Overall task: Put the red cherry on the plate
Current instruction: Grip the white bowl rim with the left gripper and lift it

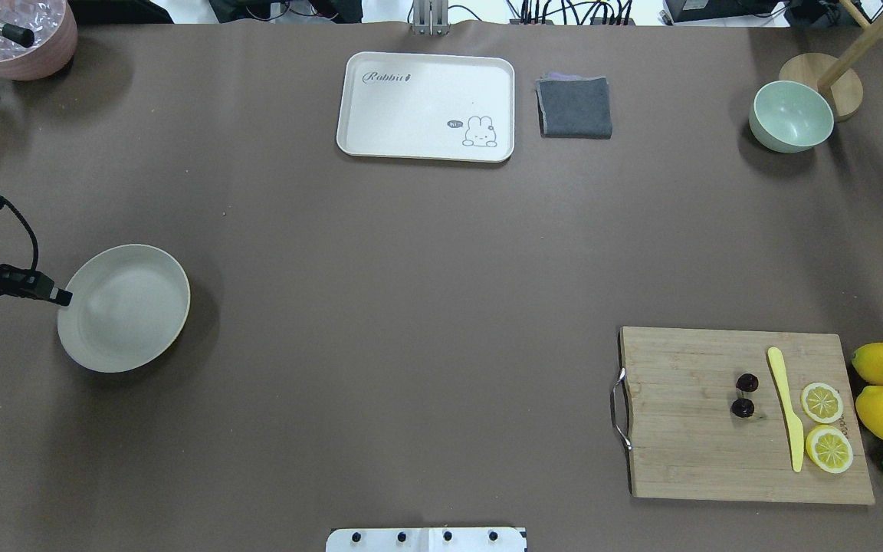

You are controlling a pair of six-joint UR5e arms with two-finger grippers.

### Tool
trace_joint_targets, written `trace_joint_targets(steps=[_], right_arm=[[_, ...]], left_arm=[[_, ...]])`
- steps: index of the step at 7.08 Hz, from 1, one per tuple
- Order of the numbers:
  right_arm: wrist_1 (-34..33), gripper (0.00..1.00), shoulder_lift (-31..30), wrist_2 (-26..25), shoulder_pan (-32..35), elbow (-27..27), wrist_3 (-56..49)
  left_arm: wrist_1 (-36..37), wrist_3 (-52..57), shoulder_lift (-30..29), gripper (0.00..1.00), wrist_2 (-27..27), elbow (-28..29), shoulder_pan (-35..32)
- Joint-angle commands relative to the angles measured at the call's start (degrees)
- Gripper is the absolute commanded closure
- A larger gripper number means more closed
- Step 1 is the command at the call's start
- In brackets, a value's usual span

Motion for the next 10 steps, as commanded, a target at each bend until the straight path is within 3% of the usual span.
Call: trace_joint_targets(steps=[1,2,4,6,8,10], right_arm=[[0.0,0.0,-0.1,0.0,0.0,0.1,0.0],[-0.1,0.0,-0.2,0.0,0.1,0.3,0.0],[-0.2,0.0,-0.9,0.0,0.2,1.6,0.0],[-0.4,0.0,-2.0,0.0,0.7,3.1,0.0],[-0.3,0.0,-2.5,-0.1,1.2,3.1,0.0],[-0.4,0.0,-2.5,-0.1,1.4,3.5,0.1]], left_arm=[[0.5,-0.8,-0.9,1.0,-5.2,-0.4,-0.1],[5.4,-2.8,-4.5,1.0,-7.0,-2.1,-0.9],[16.8,-12.4,-18.5,1.0,-6.6,-3.6,-0.5],[24.0,-15.1,-25.8,1.0,-4.7,-4.8,0.5],[32.8,-16.7,-32.8,1.0,1.5,-5.4,4.0],[37.9,-16.7,-34.4,1.0,9.5,-7.6,9.7]])
